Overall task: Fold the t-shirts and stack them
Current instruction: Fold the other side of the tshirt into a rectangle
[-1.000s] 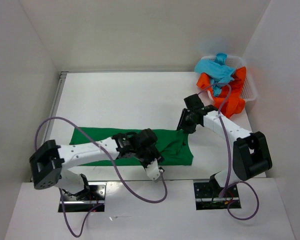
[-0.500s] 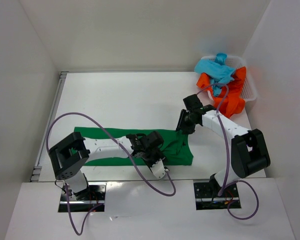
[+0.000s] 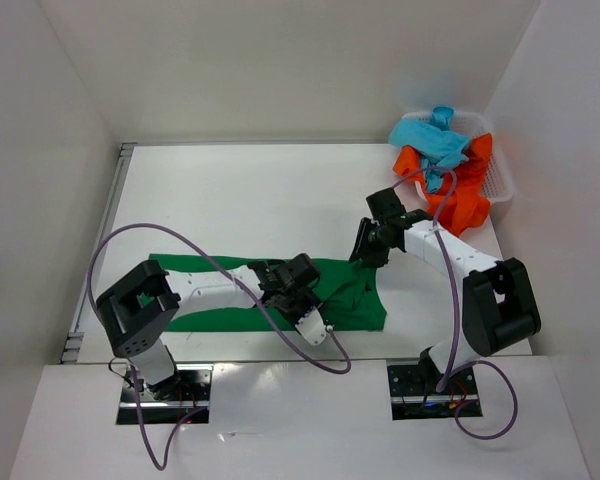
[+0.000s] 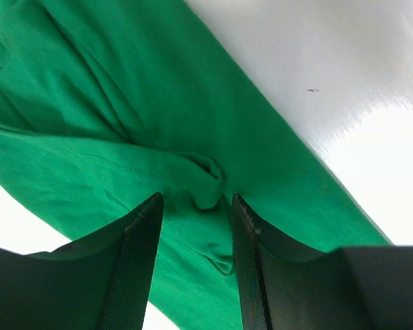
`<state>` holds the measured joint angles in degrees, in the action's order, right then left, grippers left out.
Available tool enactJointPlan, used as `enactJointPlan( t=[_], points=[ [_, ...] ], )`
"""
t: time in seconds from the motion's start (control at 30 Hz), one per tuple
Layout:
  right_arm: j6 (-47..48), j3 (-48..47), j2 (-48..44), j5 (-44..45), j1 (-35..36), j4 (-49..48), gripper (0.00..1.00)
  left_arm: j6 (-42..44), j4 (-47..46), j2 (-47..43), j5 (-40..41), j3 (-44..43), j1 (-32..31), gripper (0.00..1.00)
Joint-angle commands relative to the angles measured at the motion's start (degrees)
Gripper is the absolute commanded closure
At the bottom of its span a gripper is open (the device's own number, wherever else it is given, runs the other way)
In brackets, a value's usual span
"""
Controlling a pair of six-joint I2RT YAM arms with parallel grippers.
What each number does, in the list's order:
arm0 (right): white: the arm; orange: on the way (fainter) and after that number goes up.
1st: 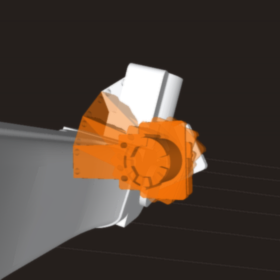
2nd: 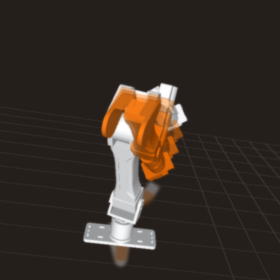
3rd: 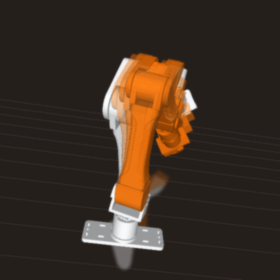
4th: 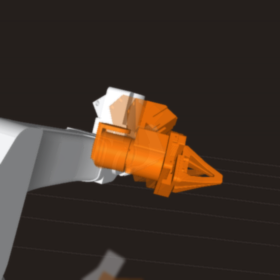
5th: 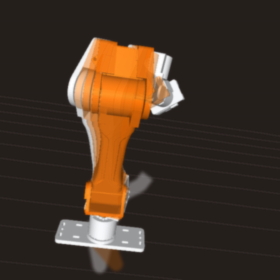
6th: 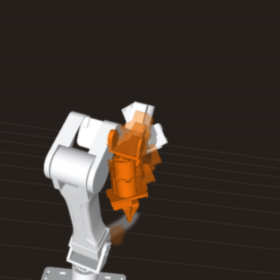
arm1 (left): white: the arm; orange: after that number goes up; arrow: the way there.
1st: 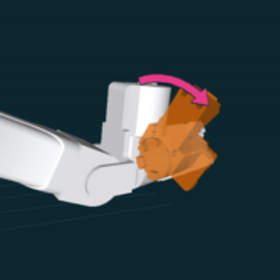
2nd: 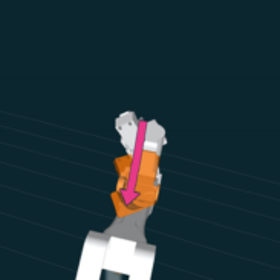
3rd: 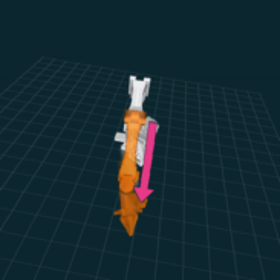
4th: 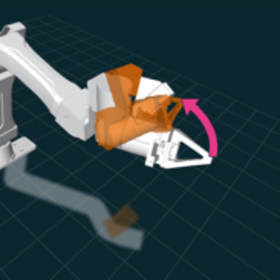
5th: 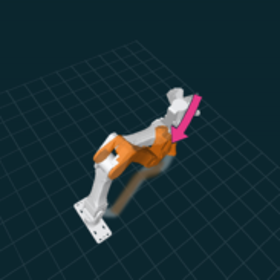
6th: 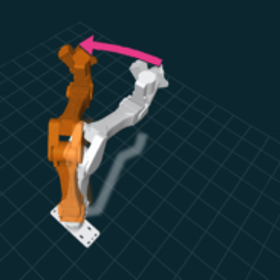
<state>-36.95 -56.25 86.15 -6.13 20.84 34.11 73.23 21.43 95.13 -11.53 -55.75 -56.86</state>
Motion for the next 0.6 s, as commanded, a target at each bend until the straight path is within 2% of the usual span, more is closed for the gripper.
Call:
enactJointPlan(
  t=[0.0,0.1,0.33,0.43,0.47,0.57],
  points=[
    [0.8,-0.7,-1.9,-0.2,0.2,-1.7,0.56,-1.2,0.2,1.9,0.1,-0.5,0.0,0.48],
    [0.8,-0.2,-1.9,-0.8,0.2,-1.7,0.56,-1.2,0.2,2.5,-0.5,-1.9,0.0,0.53],
    [0.8,1.1,-1.9,-0.8,0.2,-1.1,0.56,-2.2,-0.6,3.6,-1.4,-2.1,-1.3,0.53],
    [0.8,1.1,-2.5,-0.8,0.2,-1.1,0.56,-2.7,-0.6,4.1,-0.8,-2.1,-1.3,0.64],
    [0.8,1.1,-2.5,-0.8,0.2,-1.1,0.56,-2.7,-0.6,4.1,-0.3,-2.1,-1.3,0.71],
    [0.8,1.1,-2.5,-0.8,0.2,-1.1,0.56,-3.3,-0.6,4.1,-0.2,-2.1,-1.3,0.79]
  ],
)
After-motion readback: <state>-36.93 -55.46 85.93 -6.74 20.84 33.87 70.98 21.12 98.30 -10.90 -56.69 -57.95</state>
